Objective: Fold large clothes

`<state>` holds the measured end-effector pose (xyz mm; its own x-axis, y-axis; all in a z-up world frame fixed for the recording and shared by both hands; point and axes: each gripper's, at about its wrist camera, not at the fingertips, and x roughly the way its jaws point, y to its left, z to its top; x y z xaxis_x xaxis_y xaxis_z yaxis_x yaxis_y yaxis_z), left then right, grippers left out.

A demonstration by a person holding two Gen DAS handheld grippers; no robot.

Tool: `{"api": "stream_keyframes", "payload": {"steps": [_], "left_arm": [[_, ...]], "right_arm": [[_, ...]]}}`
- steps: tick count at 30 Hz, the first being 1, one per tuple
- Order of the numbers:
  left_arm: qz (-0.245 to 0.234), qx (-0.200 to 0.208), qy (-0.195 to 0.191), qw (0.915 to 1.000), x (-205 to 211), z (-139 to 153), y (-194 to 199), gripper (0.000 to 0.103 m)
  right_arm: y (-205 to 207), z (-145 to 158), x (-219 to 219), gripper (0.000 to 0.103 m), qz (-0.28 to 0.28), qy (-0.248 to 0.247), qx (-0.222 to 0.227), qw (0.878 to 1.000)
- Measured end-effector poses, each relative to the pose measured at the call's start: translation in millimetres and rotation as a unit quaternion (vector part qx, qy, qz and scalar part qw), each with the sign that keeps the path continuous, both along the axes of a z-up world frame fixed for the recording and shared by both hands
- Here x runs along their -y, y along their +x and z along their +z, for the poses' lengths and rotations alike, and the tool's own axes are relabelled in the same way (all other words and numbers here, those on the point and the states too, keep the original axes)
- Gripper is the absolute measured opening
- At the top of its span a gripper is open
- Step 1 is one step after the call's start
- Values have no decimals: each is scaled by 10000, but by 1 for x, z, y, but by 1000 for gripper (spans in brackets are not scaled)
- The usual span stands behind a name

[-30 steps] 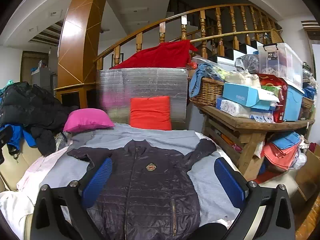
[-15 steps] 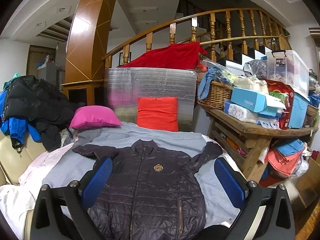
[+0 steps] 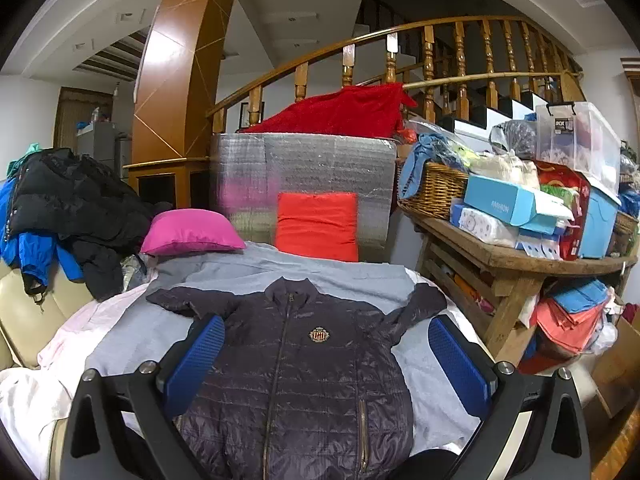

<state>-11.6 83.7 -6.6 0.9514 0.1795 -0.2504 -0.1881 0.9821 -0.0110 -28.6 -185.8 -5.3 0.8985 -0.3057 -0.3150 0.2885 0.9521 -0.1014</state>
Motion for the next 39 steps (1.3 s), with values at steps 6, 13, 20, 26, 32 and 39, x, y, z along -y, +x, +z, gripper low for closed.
{"api": "stream_keyframes", "payload": {"steps": [6, 13, 20, 26, 32, 39], "left_arm": [[-95, -169, 85, 9998, 13, -8, 8, 103], [-101, -228, 121, 9996, 19, -11, 12, 103], [-119, -244, 125, 9996, 21, -12, 14, 103], [-110, -277, 139, 9995, 22, -14, 17, 103], [-137, -355, 194, 9991, 27, -18, 21, 103], [-216, -462, 253, 9984, 36, -24, 28, 103]], "right_arm": [[5, -4, 11, 103, -90, 79, -61, 9999], [10, -10, 17, 103, -125, 147, -153, 9997], [11, -11, 20, 103, -155, 156, -140, 9997], [13, -15, 21, 103, -177, 180, -183, 9995], [15, -18, 23, 103, -195, 181, -232, 9994], [19, -23, 30, 103, -249, 218, -302, 9990]]}}
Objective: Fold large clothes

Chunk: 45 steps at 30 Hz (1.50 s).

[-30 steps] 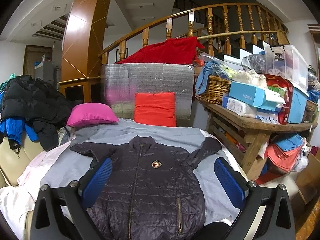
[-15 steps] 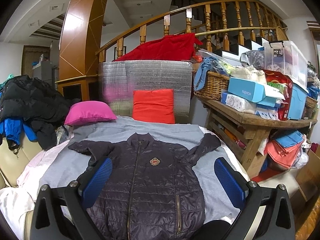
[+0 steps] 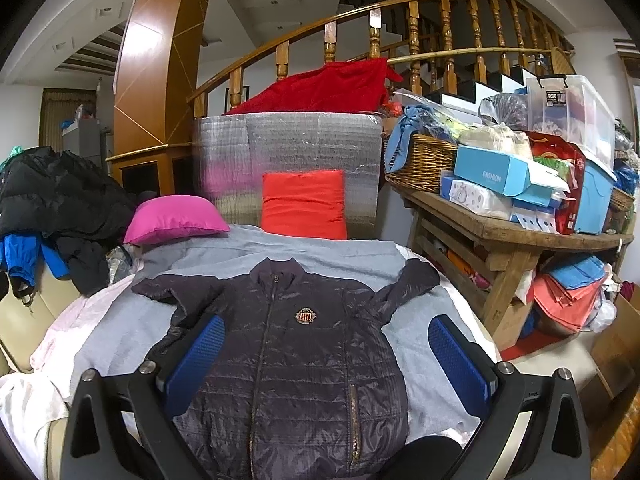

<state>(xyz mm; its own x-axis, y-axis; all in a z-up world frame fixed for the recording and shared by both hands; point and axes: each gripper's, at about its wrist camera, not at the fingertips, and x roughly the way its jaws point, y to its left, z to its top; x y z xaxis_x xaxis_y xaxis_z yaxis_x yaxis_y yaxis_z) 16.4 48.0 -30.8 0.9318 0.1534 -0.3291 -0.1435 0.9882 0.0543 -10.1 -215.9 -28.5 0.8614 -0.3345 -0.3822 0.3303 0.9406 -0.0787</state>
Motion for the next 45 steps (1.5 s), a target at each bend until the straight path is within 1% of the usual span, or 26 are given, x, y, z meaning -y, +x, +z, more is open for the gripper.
{"api": "stream_keyframes", "payload": {"steps": [10, 14, 17, 20, 22, 24, 25, 27, 28, 30, 31, 32, 33, 34, 35, 38, 40, 42, 43, 44, 45], "left_arm": [[-155, -94, 74, 9998, 12, -6, 5, 103], [-232, -95, 96, 9996, 17, -6, 6, 103], [-426, -130, 55, 9990, 23, -7, 15, 103], [-782, -363, -153, 9962, 31, -13, 44, 103], [-936, -688, -319, 9927, 39, -26, 81, 103], [-919, -1034, -371, 9897, 48, -43, 116, 103], [-916, -1233, -393, 9873, 55, -55, 140, 103], [-843, -1392, -307, 9862, 69, -75, 171, 103], [-824, -1475, -227, 9854, 79, -85, 192, 103], [-913, -1540, -152, 9837, 94, -101, 220, 103], [-997, -1581, -97, 9823, 107, -111, 239, 103], [-1015, -1622, -55, 9815, 114, -117, 251, 103], [-1018, -1635, -6, 9813, 123, -125, 265, 103], [-1028, -1620, 29, 9814, 131, -131, 277, 103], [-1052, -1612, 60, 9813, 139, -140, 291, 103], [-1166, -1758, 41, 9775, 155, -162, 324, 103], [-1121, -1776, 69, 9777, 160, -175, 336, 103], [-1087, -1780, 127, 9779, 162, -187, 348, 103], [-1082, -1797, 167, 9776, 163, -193, 351, 103], [-1052, -1827, 234, 9772, 164, -197, 355, 103], [-1018, -1862, 295, 9768, 165, -199, 357, 103]], "right_arm": [[6, -7, 5, 103, -64, -1, -128, 9999], [5, -5, 3, 103, -97, -107, -95, 9999], [8, -5, 3, 103, -23, -160, -88, 9998], [27, -7, 16, 103, 103, -83, -199, 9997], [49, -14, 40, 103, 276, 128, -281, 9991], [71, -23, 66, 103, 293, 310, -396, 9983], [90, -32, 97, 103, 320, 514, -502, 9969], [111, -45, 136, 103, 332, 738, -539, 9953], [132, -60, 171, 103, 217, 846, -620, 9942], [164, -83, 223, 103, 26, 1095, -815, 9906], [174, -91, 240, 103, 13, 1237, -870, 9885], [198, -109, 275, 103, -39, 1601, -991, 9821], [208, -117, 290, 103, -71, 1775, -1024, 9788], [224, -129, 312, 103, -128, 2058, -1040, 9730], [245, -144, 340, 103, -197, 2447, -1015, 9641], [288, -171, 394, 103, -363, 3214, -896, 9420], [312, -186, 422, 103, -473, 3713, -785, 9240], [333, -196, 441, 103, -657, 3944, -796, 9131], [351, -206, 454, 103, -969, 4036, -1013, 9041], [363, -215, 462, 103, -1167, 4115, -1157, 8965], [372, -222, 466, 103, -1224, 4197, -1244, 8907]]}}
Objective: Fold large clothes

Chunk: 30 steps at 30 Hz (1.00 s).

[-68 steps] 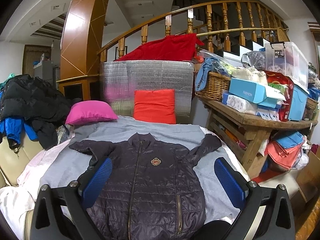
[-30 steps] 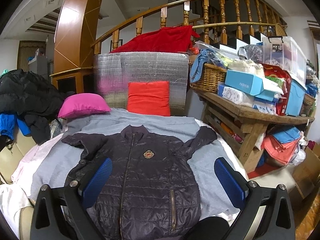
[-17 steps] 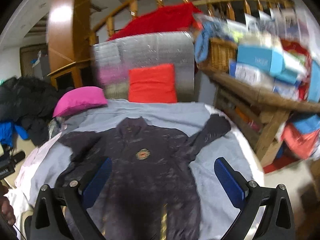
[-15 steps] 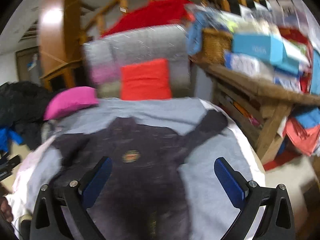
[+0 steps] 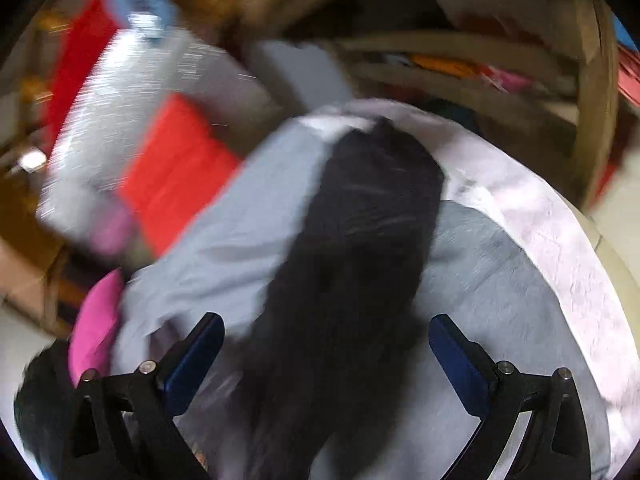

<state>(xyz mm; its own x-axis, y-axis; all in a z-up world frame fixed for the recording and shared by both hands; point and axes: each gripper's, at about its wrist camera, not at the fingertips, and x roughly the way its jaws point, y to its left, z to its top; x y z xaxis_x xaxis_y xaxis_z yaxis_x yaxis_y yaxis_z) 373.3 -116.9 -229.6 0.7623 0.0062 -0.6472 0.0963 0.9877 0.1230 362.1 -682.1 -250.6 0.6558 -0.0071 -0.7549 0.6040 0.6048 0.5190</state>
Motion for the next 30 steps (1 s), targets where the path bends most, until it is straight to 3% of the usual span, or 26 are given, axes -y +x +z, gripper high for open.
{"api": "stream_keyframes", "payload": {"steps": [2, 4, 7, 13, 15, 19, 20, 25, 28, 30], "left_arm": [[-20, -6, 31, 10000, 0, -2, 3, 103], [-33, 18, 68, 10000, 2, -3, 5, 103], [-8, 80, 60, 9999, 0, 0, 5, 103], [202, 391, 72, 9990, -21, 15, -7, 103], [265, 449, 30, 9986, -32, 19, -12, 103], [413, 548, -4, 9976, -58, 25, -25, 103], [427, 552, -30, 9976, -64, 26, -28, 103], [619, 554, -209, 9963, -99, 28, -38, 103], [695, 438, -508, 9953, -118, 25, -38, 103], [654, 356, -746, 9944, -124, 24, -37, 103]], "right_arm": [[13, -9, 1, 94, -86, 113, -190, 9997], [21, -12, -8, 48, -99, 62, -341, 9993], [20, 6, -29, 22, -123, -481, -304, 9983], [-2, 87, -107, 19, 630, -1426, 725, 9851], [-13, 118, -157, 19, 1289, -1630, 1144, 9715], [-28, 137, -240, 19, 2381, -1565, 1539, 9461], [-31, 135, -269, 19, 2727, -1411, 1584, 9384], [-29, 93, -340, 22, 3364, -916, 1250, 9289], [-21, 48, -359, 28, 3652, -417, 655, 9277], [-23, 15, -367, 31, 3901, -43, 172, 9206]]}}
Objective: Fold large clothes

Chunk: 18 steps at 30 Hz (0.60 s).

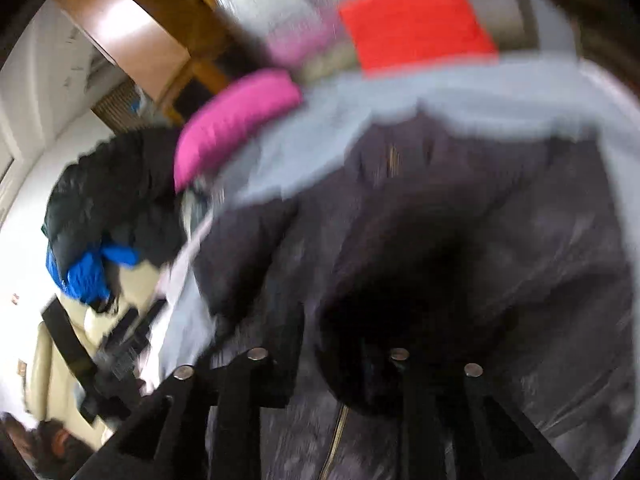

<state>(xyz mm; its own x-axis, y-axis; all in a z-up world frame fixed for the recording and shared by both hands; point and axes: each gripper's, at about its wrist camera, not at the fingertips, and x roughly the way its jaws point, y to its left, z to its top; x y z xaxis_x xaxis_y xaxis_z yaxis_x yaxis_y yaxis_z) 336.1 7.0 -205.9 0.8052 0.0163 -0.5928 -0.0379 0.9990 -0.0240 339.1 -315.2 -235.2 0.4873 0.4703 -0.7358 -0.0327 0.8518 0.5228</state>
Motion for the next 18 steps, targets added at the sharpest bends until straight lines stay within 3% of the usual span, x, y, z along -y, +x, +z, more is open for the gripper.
{"api": "stream_keyframes", "payload": {"steps": [2, 4, 5, 7, 10, 12, 15, 18], "left_arm": [[-81, -16, -127, 9999, 1, -1, 1, 103], [-288, -24, -217, 9993, 9, -1, 2, 103], [-424, -19, -248, 9988, 14, -1, 1, 103], [-716, -6, -276, 9971, 28, -1, 0, 103], [-1323, -24, -243, 9909, 57, -3, -2, 103], [-1697, -220, -336, 9847, 79, -2, 2, 103], [-2035, -609, -600, 9753, 107, 6, 17, 103], [-2324, -1014, -377, 9666, 146, 11, 43, 103]], "right_arm": [[-15, -13, 0, 37, 102, -125, -46, 9999], [-27, -17, 8, 69, 200, 52, 12, 9998], [-39, -15, 18, 72, 170, 337, 153, 9992], [-53, -9, 37, 75, 53, 688, 362, 9970], [-81, 7, 76, 82, -200, 1479, 923, 9845], [-92, 10, 112, 85, -830, 2055, 1301, 9664], [-86, -3, 156, 85, -1550, 2591, 1232, 9453], [-80, -24, 174, 84, -2033, 2750, 856, 9358]]}}
